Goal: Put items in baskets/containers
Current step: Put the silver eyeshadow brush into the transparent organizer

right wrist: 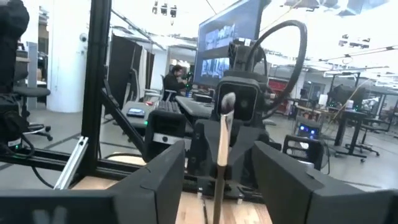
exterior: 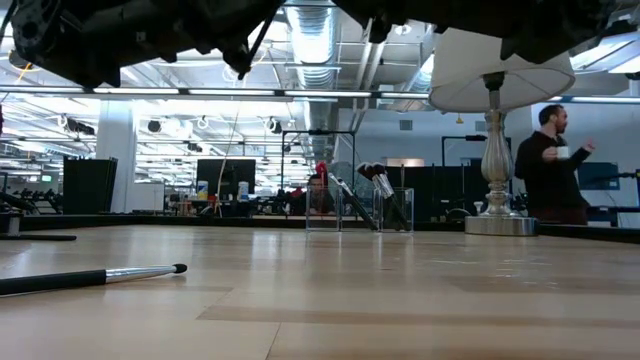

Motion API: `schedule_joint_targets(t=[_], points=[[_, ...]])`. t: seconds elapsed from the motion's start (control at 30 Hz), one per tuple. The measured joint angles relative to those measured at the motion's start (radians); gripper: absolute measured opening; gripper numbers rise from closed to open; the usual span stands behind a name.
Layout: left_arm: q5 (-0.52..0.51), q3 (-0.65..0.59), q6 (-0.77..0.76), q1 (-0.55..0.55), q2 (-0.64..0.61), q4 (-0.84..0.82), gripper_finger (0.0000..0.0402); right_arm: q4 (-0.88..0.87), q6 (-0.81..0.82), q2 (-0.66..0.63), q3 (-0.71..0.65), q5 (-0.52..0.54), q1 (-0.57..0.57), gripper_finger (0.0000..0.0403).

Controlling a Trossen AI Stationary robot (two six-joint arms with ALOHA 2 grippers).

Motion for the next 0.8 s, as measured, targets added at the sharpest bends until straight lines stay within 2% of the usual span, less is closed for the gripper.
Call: schedule_joint_targets(t=[0.17, 0.5, 0.67, 0.8], points=[[0.000, 0.026, 0.000, 0.000, 0.040, 0.001, 0.0019, 0.024, 0.018, 0.015, 0.006, -0.001, -0.011, 0.0182], [0.000, 0.063, 0.000, 0.000, 0.102, 0.001, 0.0019, 0.072, 0.034, 0.052, 0.007, -0.002, -0.028, 0.0151], [-0.003, 0.063, 0.000, -0.003, 0.102, 0.002, 0.0019, 0.072, 0.033, 0.052, 0.007, -0.003, -0.027, 0.0116], [-0.005, 0.063, 0.000, -0.003, 0.102, 0.002, 0.0019, 0.069, 0.033, 0.052, 0.007, -0.003, -0.026, 0.0071]])
